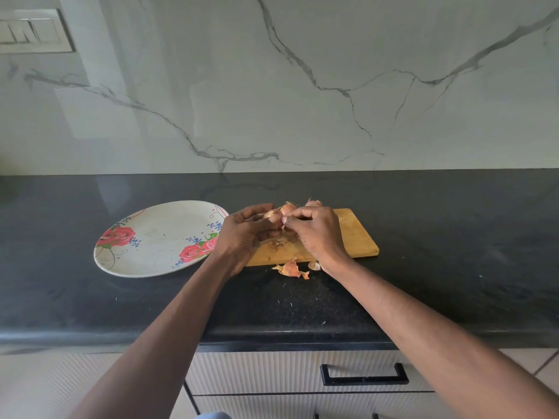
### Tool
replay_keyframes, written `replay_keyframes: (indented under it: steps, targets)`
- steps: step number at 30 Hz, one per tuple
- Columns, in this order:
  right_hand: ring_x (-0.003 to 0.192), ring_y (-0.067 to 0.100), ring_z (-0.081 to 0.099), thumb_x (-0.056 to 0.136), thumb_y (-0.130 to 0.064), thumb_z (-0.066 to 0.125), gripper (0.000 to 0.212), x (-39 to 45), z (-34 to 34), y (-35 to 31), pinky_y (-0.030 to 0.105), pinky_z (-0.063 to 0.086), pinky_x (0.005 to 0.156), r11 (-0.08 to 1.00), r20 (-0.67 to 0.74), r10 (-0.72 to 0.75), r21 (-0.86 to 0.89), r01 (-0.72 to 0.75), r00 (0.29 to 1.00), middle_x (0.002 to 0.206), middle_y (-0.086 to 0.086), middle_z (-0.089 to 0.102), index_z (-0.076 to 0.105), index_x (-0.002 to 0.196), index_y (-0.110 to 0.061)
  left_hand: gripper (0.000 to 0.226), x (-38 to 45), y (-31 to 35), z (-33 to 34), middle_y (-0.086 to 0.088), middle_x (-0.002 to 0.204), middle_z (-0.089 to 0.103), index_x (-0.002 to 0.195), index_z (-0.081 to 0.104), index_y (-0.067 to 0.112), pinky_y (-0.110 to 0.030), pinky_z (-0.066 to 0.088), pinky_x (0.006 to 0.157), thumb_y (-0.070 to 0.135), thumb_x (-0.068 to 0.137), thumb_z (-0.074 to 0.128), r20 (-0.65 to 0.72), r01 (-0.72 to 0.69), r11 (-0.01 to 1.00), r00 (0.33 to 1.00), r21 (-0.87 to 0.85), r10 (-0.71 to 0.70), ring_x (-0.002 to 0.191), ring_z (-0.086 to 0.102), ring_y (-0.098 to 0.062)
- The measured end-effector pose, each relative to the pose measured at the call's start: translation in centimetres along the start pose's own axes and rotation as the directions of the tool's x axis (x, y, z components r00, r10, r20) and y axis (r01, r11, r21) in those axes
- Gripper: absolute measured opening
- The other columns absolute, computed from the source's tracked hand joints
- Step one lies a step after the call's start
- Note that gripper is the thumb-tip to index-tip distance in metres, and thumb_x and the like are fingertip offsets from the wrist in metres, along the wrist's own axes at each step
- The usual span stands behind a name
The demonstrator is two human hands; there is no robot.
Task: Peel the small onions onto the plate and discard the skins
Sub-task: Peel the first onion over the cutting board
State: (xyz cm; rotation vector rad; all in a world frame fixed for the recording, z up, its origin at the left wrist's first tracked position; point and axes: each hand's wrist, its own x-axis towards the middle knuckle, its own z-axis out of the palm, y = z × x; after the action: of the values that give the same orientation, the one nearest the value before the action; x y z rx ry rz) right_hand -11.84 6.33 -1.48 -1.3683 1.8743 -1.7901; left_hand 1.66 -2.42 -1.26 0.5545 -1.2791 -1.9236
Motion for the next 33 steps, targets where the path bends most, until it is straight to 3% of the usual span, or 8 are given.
replay_keyframes:
  steps: [2, 5, 9, 13, 19, 24, 28, 33]
  targets:
    - [0.077, -0.006, 0.063, 0.084, -0.010, 0.078, 0.004, 0.0, 0.1, 0.0, 0.040, 0.049, 0.098, 0.998, -0.008, -0.037, -0.048, 0.037, 0.999, 0.074, -0.019, 0.068, 0.080, 0.080, -0.011, 0.037, 0.0, 0.0, 0.1, -0.020, 0.098, 0.072, 0.112, 0.066, -0.004, -0.029, 0.061, 0.069, 0.001, 0.076, 0.074, 0.000, -0.003, 1.000, 1.000, 0.019, 0.003, 0.080, 0.073, -0.025]
    - [0.084, 0.010, 0.060, 0.086, -0.012, 0.074, 0.019, -0.1, 0.4, -0.2, 0.054, 0.045, 0.104, 0.986, 0.006, -0.102, -0.134, 0.102, 0.995, 0.069, -0.022, 0.064, 0.074, 0.069, -0.019, 0.029, 0.0, 0.0, 0.2, -0.018, 0.090, 0.074, 0.116, 0.062, -0.006, -0.027, 0.060, 0.061, -0.001, 0.088, 0.067, 0.000, 0.000, 0.998, 1.000, 0.070, 0.000, 0.069, 0.072, -0.021]
    - [0.093, 0.017, 0.058, 0.087, -0.016, 0.073, 0.032, -0.3, 0.5, -0.5, 0.053, 0.044, 0.102, 0.983, -0.007, -0.110, -0.147, 0.108, 0.994, 0.075, -0.014, 0.064, 0.060, 0.062, -0.031, 0.024, 0.1, -0.1, 0.3, -0.019, 0.085, 0.073, 0.117, 0.060, -0.006, -0.028, 0.059, 0.058, 0.003, 0.095, 0.063, -0.001, 0.002, 0.988, 1.000, 0.153, -0.002, 0.065, 0.068, -0.025]
    - [0.100, 0.021, 0.058, 0.088, -0.020, 0.073, 0.026, 0.0, 0.7, 0.0, 0.049, 0.041, 0.108, 0.992, -0.011, -0.055, -0.114, 0.053, 0.998, 0.081, -0.003, 0.068, 0.064, 0.065, -0.029, 0.019, 0.1, 0.1, 0.2, -0.019, 0.085, 0.072, 0.115, 0.061, -0.004, -0.030, 0.059, 0.059, 0.004, 0.097, 0.060, -0.001, 0.017, 0.989, 1.000, 0.147, -0.017, 0.069, 0.068, -0.028]
    - [0.090, 0.026, 0.063, 0.089, -0.025, 0.072, 0.023, 0.4, 0.8, 0.5, 0.044, 0.050, 0.090, 0.997, -0.016, -0.003, -0.073, 0.002, 1.000, 0.072, -0.004, 0.066, 0.067, 0.067, -0.027, 0.017, 0.0, 0.5, 0.3, -0.017, 0.083, 0.071, 0.111, 0.062, 0.000, -0.029, 0.060, 0.062, -0.002, 0.100, 0.050, 0.005, 0.050, 0.990, 0.999, 0.132, -0.051, 0.071, 0.068, -0.026]
    - [0.081, 0.022, 0.069, 0.087, -0.029, 0.070, 0.018, 0.6, 0.8, 0.6, 0.046, 0.056, 0.088, 0.998, 0.013, 0.069, 0.004, -0.069, 0.998, 0.079, 0.005, 0.072, 0.075, 0.077, -0.014, 0.020, -0.1, 0.8, 0.2, -0.016, 0.081, 0.071, 0.112, 0.063, 0.000, -0.028, 0.059, 0.061, -0.002, 0.102, 0.046, 0.013, 0.077, 0.992, 0.997, 0.100, -0.078, 0.068, 0.068, -0.024]
    - [0.059, 0.016, 0.067, 0.094, -0.015, 0.067, 0.021, 0.3, 0.3, -0.1, 0.032, 0.056, 0.063, 0.991, 0.006, 0.103, 0.085, -0.103, 0.995, 0.071, 0.010, 0.071, 0.070, 0.075, -0.007, 0.023, -0.1, 1.0, 0.2, -0.019, 0.085, 0.069, 0.119, 0.060, -0.002, -0.028, 0.057, 0.056, 0.003, 0.104, 0.042, -0.001, 0.094, 0.993, 0.996, 0.075, -0.094, 0.065, 0.066, -0.022]
    - [0.060, 0.009, 0.066, 0.086, -0.002, 0.070, 0.022, 0.3, 0.0, -0.2, 0.032, 0.056, 0.065, 0.995, -0.009, 0.086, 0.045, -0.086, 0.996, 0.063, -0.007, 0.067, 0.065, 0.068, -0.013, 0.021, -0.4, 1.2, 0.4, -0.022, 0.089, 0.069, 0.112, 0.060, 0.002, -0.026, 0.055, 0.054, 0.008, 0.106, 0.040, -0.014, 0.098, 0.994, 0.995, 0.043, -0.097, 0.064, 0.065, -0.021]
